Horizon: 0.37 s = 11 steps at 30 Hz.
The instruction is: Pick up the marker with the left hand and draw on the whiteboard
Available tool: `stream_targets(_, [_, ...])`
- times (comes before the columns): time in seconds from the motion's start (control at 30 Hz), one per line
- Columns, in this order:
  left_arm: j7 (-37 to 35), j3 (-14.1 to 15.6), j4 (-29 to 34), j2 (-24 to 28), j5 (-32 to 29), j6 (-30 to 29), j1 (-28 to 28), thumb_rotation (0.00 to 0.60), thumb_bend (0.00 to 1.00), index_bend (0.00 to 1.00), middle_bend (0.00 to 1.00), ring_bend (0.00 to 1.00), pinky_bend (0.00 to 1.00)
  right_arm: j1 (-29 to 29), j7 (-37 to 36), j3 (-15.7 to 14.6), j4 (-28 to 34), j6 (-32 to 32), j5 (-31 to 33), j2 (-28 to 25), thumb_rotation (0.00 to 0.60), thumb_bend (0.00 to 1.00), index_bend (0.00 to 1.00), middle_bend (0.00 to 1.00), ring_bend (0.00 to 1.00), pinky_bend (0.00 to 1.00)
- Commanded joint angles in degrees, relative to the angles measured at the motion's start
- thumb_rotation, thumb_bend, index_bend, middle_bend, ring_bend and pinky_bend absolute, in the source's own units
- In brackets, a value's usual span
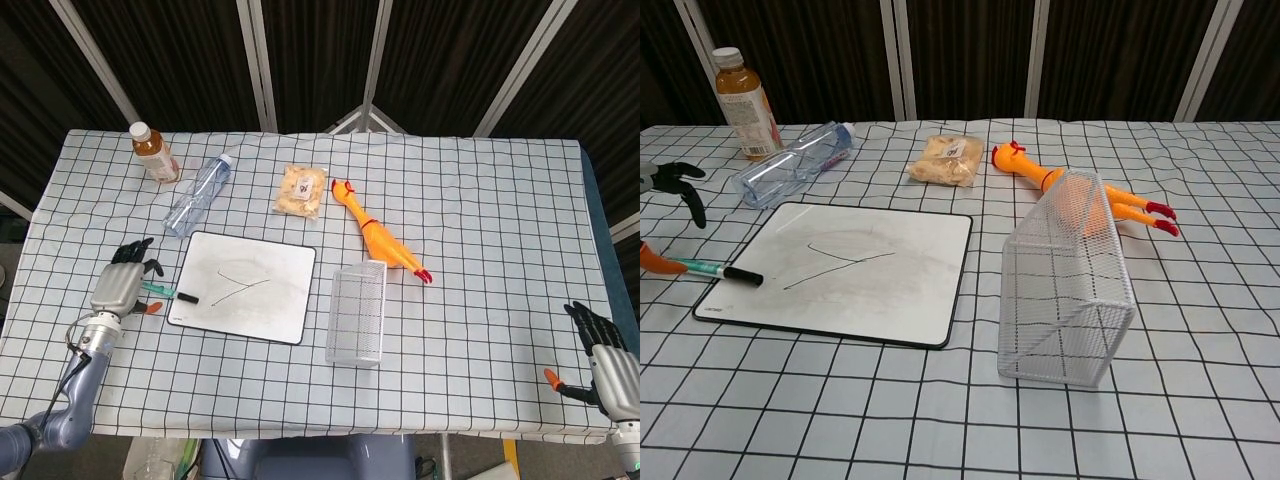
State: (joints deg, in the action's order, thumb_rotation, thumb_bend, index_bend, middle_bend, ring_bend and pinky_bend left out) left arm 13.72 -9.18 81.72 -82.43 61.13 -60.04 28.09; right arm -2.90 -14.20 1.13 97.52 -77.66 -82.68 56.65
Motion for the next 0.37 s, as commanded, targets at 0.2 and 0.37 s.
stream_targets(0.2, [-5.0,3.0,15.8,10.4,5.8,-8.1,-7.4,0.6,0.16,0.01,0.0,0.0,0.0,-0.2,1.0,-0.3,-0.3,0.8,0.0,0.0,0.6,0.27,0.0,0.0,0.0,0.0])
stream_targets(0.37, [-5.2,7.1,20.4,15.1,12.1,-14.9,-12.4,0.6,0.14,0.0,0.0,0.0,0.0,-0.2,1.7,-0.5,-0.3,0.6,-0.4,0.2,0.6,0.27,0.0,0.0,0.0,0.0])
